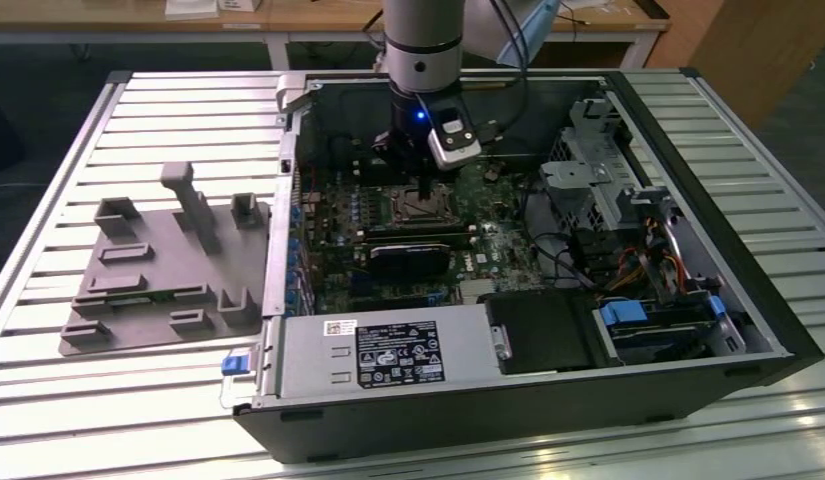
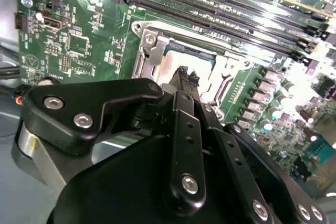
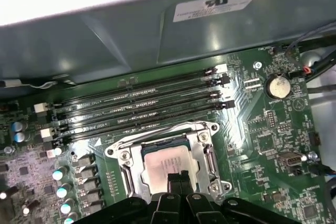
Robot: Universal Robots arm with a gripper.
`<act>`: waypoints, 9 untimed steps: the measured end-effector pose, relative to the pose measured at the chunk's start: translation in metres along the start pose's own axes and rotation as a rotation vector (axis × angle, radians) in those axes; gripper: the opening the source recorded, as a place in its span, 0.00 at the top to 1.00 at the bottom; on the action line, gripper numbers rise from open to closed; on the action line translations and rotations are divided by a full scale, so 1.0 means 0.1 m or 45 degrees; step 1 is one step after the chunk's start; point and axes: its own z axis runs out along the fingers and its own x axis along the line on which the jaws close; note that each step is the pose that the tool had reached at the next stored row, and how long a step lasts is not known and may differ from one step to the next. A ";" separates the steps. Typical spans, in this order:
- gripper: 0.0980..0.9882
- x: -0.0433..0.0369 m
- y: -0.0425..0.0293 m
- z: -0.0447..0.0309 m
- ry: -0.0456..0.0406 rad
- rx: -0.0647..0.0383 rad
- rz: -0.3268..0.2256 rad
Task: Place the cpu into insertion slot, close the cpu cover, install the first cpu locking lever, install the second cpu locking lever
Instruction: 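Install the first cpu locking lever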
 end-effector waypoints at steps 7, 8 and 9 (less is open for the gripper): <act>1.00 -0.011 0.002 -0.141 0.000 0.000 0.000; 1.00 -0.013 0.002 -0.156 0.000 0.001 0.000; 1.00 -0.014 0.002 -0.170 0.000 0.002 0.000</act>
